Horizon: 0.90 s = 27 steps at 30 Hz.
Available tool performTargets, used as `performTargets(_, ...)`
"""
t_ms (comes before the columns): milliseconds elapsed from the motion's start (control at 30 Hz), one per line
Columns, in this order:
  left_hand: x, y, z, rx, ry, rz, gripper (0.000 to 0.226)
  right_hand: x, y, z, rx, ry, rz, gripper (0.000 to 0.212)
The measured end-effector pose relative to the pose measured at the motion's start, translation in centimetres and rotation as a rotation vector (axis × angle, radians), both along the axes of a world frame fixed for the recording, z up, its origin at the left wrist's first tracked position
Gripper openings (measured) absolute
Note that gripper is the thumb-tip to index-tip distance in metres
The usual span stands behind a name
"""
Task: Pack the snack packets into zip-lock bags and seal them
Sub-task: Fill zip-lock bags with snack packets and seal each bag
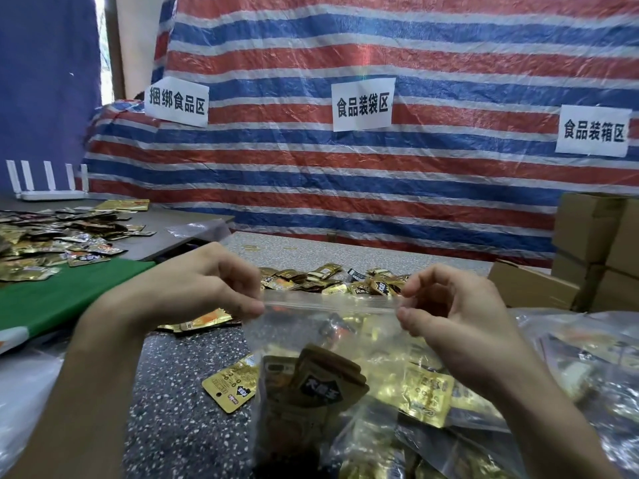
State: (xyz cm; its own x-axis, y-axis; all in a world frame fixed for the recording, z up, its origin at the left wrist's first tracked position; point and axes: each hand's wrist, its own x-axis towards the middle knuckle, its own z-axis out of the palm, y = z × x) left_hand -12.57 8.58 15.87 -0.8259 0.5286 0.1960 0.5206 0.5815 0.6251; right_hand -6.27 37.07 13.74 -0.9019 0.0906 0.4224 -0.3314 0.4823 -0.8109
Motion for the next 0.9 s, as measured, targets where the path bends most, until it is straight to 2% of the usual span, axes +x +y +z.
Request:
performTargets(100,0.5,0.6,0.1,-0.114,0.055,0.054,0.014,0.0,-0.4,-0.2,0.021,0.008,0.021,0.025)
performTargets(133,1.1,1.1,0.2,-0.128,0.098,0.043,0.025,0.0,-0.5,-0.2,0.023,0.018,0.028,0.025)
performTargets(300,3.5,6.2,0.1,-0.065,0.394,-0.081,0.042,0.4,-0.8,0.1,0.033,0.056,0.069,0.024)
performTargets(467,3.4,8.7,-0.7,-0.061,0.483,-0.065,0.014,0.7,-1.3,0.3,0.088,0.069,0.139,0.020)
performTargets(600,2.9,8.6,-1.0,0.082,0.483,-0.058,0.016,1.0,-1.1,0.5,0.228,0.088,0.166,0.004)
performTargets(800,2.5,8.1,-0.9,0.106,0.430,-0.103,0.014,1.1,-1.2,0.5,0.325,0.178,0.150,0.010)
performTargets(900,2.4,7.6,-0.6,0.115,0.336,-0.152,0.008,0.8,-1.3,0.3,0.318,0.169,0.133,0.011)
